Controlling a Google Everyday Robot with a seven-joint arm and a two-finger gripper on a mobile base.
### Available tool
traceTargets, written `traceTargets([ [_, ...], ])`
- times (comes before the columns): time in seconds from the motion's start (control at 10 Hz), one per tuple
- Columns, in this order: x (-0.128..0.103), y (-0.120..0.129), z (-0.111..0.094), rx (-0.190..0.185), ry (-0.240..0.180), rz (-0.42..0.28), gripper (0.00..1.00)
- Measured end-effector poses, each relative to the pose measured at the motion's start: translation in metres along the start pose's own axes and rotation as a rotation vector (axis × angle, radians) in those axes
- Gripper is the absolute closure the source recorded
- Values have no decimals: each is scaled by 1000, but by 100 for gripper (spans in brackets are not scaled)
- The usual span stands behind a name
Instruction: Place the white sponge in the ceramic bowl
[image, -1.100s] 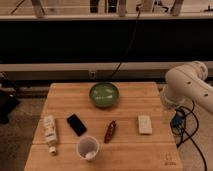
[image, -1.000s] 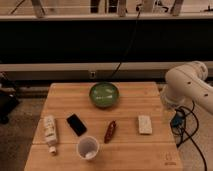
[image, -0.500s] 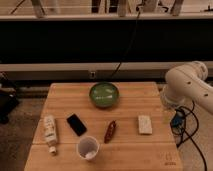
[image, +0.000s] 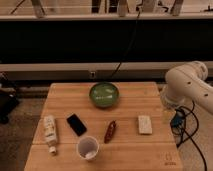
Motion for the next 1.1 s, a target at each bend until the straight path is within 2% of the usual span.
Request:
traceTargets([
  [0.5,0,1,1,-2,4,-5,20],
  [0.8,-26,5,30,-25,30,-92,20],
  [1.1,-36,7,40,-36,48,-141,20],
])
